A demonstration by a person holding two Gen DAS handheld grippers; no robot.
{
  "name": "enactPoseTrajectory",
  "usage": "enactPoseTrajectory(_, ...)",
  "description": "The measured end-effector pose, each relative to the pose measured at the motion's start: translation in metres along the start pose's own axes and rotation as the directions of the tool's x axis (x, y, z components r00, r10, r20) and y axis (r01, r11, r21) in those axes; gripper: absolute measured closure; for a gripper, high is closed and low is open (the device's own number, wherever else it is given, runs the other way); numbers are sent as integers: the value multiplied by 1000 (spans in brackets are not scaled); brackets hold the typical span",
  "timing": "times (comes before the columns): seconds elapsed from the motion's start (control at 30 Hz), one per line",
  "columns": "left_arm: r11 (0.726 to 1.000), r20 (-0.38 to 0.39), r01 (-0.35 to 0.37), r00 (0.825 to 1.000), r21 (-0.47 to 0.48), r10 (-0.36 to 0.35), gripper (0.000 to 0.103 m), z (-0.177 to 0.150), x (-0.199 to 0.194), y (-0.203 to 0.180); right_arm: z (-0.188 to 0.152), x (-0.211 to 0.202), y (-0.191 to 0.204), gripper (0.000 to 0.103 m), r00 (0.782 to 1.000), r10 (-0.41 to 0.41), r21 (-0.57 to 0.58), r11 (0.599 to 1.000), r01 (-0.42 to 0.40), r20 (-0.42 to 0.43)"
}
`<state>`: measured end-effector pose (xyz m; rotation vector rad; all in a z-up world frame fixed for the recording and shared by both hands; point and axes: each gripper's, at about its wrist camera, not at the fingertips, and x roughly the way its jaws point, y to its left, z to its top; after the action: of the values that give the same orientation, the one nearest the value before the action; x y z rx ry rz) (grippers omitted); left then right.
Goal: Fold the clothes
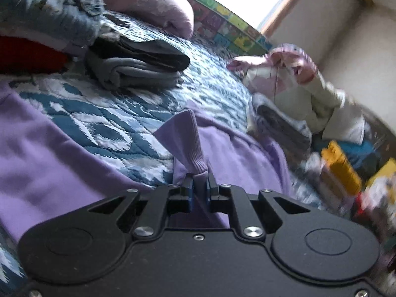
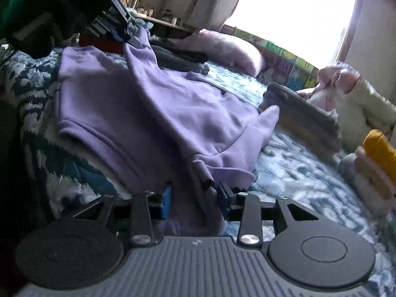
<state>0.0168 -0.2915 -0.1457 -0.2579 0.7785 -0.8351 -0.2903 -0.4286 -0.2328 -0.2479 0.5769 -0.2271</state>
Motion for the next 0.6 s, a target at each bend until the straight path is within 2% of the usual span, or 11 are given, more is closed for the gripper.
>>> enactPoseTrajectory(0.13,1000,10,15,1000,-7,-15,95,-1,0,3,4,-5,-4,64,1000,11,28,1000,-11,21)
enactPoseTrajectory(0.23,999,27,34,999,-7,-34,95,-1,-4,3,8,-14,-2,64,995,2,24,1000,-5,99)
enactPoseTrajectory(0.33,998,49,54,997,16,-55,95,1,-12,-1,6,0,-4,63,999,44,42,998,-45,28)
enactPoseTrajectory(0.5,991,110,113,986,76,-121,95,3,-31,-9,4,5,-5,62,998,68,60,996,-68,0)
enactPoseTrajectory(0.6,993,100,78,991,86,-87,95,0,-24,-3,3,5,-5,62,997,75,63,995,-74,-5)
